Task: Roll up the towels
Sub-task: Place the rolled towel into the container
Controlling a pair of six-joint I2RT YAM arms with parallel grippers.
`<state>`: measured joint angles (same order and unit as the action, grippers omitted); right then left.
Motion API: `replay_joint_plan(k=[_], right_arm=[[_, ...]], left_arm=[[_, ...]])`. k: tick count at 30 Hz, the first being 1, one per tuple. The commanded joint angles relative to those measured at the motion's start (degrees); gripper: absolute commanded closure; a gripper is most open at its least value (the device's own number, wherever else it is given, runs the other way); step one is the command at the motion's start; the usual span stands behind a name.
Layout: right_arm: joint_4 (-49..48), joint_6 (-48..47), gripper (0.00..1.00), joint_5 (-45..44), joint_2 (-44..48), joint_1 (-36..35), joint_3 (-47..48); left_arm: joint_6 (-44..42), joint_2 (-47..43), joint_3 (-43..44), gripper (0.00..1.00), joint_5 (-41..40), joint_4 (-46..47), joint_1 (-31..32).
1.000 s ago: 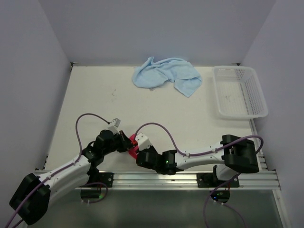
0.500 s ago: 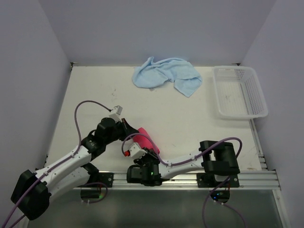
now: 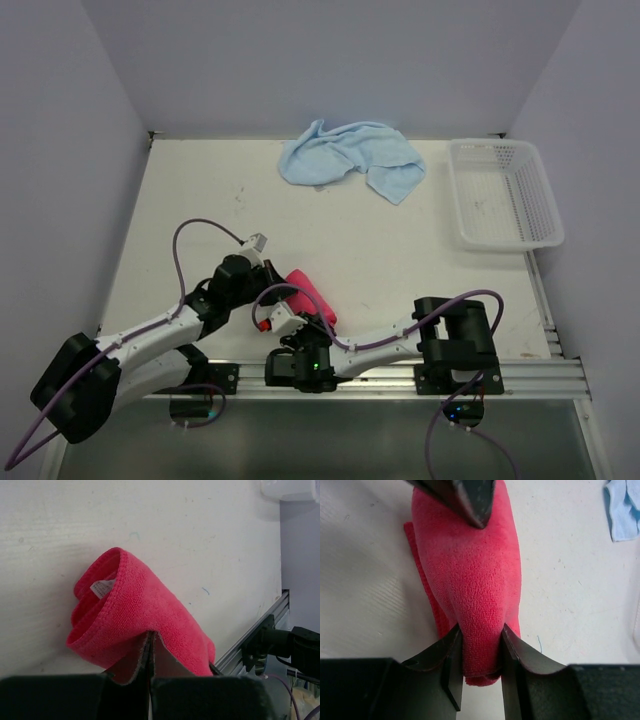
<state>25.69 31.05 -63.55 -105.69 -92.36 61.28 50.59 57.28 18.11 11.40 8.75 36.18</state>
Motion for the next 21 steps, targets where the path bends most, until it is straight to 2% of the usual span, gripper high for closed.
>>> replay_joint_plan(k=[1, 5, 10, 14, 20, 21], right_arm=[[-0.1, 0.0, 0.67, -1.6, -0.3, -0.3, 2.2], [-1.1, -0.2, 0.62, -0.1, 0.3, -0.2, 1.8], [-1.2, -0.8, 0.42, 2.5, 3.5, -0.1, 2.4], [-5.8, -5.5, 0.30, 10.8, 11.2, 0.0, 1.0], [-7.7, -6.7, 0.22, 19.2, 22.4, 1.7, -0.8], [-7.6, -6.6, 0.21, 24.9, 23.1, 4.3, -0.9]], left_arm=[[1.7, 0.7, -4.6, 1.00, 1.3, 6.0, 0.6], [2.0, -0.4, -9.0, 1.00, 0.0, 6.3, 0.7], [2.1, -2.1, -12.7, 1.00, -1.1, 5.7, 0.7], [2.4, -3.2, -13.8, 1.00, -2.1, 5.4, 0.7], [2.2, -1.8, -13.3, 1.00, -2.3, 6.3, 0.7], [2.2, -1.7, -13.3, 1.00, -2.3, 6.4, 0.6]])
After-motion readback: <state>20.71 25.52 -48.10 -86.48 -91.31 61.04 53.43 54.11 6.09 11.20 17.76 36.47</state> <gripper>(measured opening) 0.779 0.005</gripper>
